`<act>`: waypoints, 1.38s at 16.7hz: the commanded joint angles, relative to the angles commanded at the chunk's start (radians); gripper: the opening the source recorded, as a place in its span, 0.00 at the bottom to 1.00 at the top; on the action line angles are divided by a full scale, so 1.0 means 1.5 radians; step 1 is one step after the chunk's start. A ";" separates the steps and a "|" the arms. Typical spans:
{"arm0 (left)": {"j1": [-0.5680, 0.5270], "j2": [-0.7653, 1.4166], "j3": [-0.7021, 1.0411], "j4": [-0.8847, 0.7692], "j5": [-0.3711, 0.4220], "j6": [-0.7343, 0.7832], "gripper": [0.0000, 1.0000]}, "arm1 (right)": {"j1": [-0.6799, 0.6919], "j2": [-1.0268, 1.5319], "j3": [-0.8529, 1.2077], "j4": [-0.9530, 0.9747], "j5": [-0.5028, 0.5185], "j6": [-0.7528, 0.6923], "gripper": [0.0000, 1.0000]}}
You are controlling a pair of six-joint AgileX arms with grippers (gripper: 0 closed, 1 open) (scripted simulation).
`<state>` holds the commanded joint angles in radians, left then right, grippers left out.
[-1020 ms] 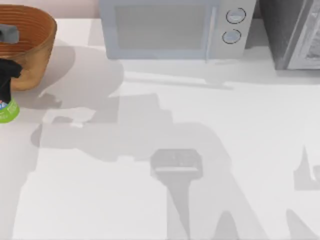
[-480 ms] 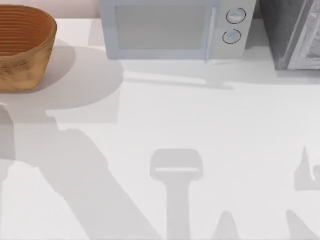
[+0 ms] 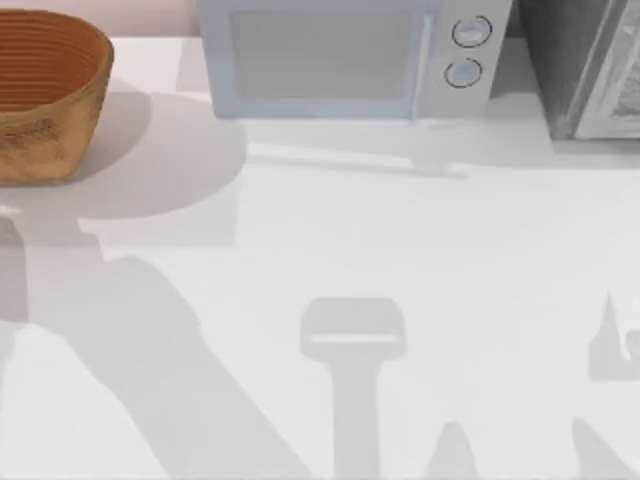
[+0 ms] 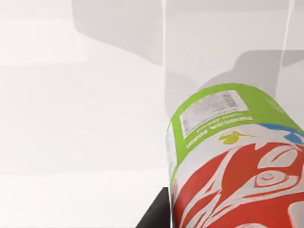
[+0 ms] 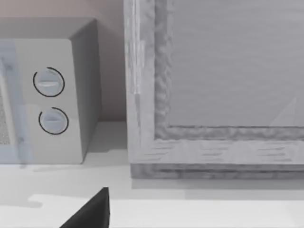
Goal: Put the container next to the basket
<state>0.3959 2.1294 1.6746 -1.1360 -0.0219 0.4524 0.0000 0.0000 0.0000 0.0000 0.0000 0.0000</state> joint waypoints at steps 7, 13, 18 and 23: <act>-0.004 -0.003 -0.004 0.012 0.015 -0.020 0.00 | 0.000 0.000 0.000 0.000 0.000 0.000 1.00; -0.004 -0.004 -0.003 0.014 0.017 -0.023 0.15 | 0.000 0.000 0.000 0.000 0.000 0.000 1.00; -0.004 -0.004 -0.003 0.014 0.017 -0.023 0.53 | 0.000 0.000 0.000 0.000 0.000 0.000 1.00; -0.004 -0.004 -0.003 0.014 0.017 -0.023 0.90 | 0.000 0.000 0.000 0.000 0.000 0.000 1.00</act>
<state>0.3900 2.1241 1.6697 -1.1143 0.0035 0.4184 0.0000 0.0000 0.0000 0.0000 0.0000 0.0000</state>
